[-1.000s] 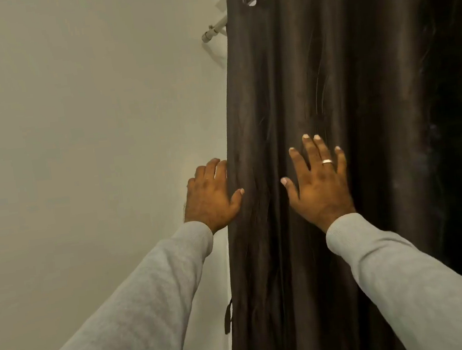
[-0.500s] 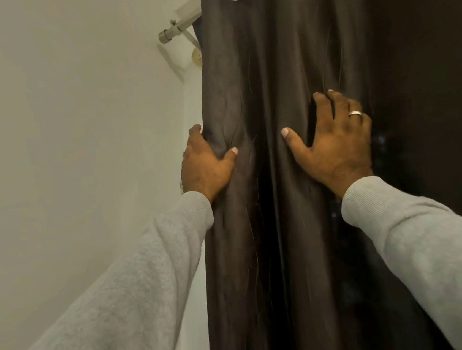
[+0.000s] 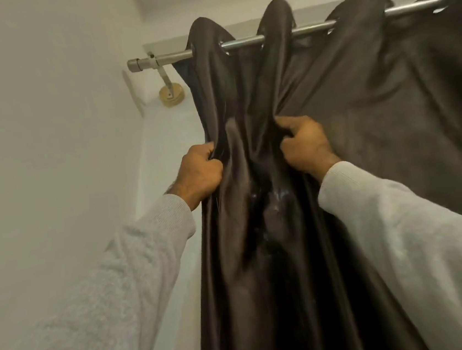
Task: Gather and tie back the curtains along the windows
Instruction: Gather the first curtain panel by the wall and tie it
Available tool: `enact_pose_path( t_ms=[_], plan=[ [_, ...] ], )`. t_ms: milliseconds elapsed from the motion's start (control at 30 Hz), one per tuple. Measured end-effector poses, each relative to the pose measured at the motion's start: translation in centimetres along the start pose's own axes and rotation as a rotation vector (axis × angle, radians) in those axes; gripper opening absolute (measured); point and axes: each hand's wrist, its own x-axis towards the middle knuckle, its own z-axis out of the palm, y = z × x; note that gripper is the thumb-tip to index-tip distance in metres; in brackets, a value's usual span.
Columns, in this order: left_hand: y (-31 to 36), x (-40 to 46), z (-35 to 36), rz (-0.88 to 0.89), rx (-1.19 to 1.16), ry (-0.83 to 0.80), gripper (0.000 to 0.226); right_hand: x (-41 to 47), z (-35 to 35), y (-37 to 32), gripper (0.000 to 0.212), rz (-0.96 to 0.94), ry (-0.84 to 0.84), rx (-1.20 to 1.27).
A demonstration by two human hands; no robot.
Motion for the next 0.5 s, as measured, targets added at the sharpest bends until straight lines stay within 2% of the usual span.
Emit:
enact_pose_path(
  t_ms=[100, 167, 233, 267, 333, 367, 433, 500],
  plan=[
    [0.3, 1.1, 0.2, 0.009, -0.062, -0.144, 0.032, -0.1, 0.9, -3.4, 0.055, -0.121, -0.204, 0.171],
    [0.1, 1.8, -0.4, 0.027, -0.126, -0.207, 0.033, 0.3, 0.3, -5.1, 0.045, -0.097, -0.271, 0.277],
    [-0.2, 2.5, -1.3, 0.035, -0.216, -0.192, 0.035, 1.2, -0.6, -5.5, 0.020, 0.005, -0.198, 0.417],
    [-0.2, 2.9, -1.9, 0.023, -0.259, -0.155, 0.037, 2.0, -0.9, -5.3, 0.019, 0.027, -0.087, 0.438],
    [0.2, 3.7, -2.7, -0.007, -0.293, -0.062, 0.046, 3.4, -1.7, -5.2, 0.028, -0.036, 0.149, 0.310],
    [0.6, 4.3, -3.1, -0.017, -0.297, -0.014, 0.054, 3.8, -1.9, -5.4, 0.030, -0.067, 0.212, 0.227],
    [1.4, 5.6, -3.7, -0.022, -0.314, 0.055, 0.071, 4.9, -2.0, -6.1, 0.045, -0.097, 0.190, 0.144],
    [2.1, 6.9, -3.9, 0.011, -0.302, 0.086, 0.076, 6.4, -1.7, -6.8, 0.062, -0.073, 0.107, 0.111]
  ],
)
